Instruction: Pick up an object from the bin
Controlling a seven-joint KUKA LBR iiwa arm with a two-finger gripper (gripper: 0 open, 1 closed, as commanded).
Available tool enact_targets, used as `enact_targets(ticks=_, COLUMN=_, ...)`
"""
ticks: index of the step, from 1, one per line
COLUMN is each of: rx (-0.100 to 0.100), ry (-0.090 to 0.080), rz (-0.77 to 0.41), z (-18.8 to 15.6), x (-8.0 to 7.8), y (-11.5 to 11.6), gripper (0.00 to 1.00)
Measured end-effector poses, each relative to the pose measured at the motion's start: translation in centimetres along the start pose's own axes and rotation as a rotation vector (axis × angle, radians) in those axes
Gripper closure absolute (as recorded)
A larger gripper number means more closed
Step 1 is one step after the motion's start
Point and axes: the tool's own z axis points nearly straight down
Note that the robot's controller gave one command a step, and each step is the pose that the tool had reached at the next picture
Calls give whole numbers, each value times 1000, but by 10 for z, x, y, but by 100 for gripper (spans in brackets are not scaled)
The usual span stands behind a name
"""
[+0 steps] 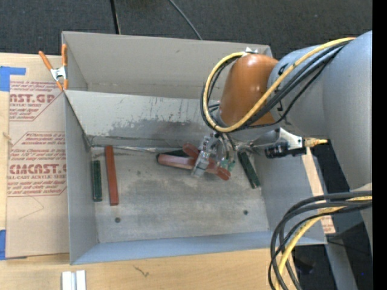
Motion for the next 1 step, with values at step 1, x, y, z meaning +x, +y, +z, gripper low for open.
enact_targets(ticks=1, rx=2, ry=5, rz=0, z=-8, x=1, y=0, gripper=100)
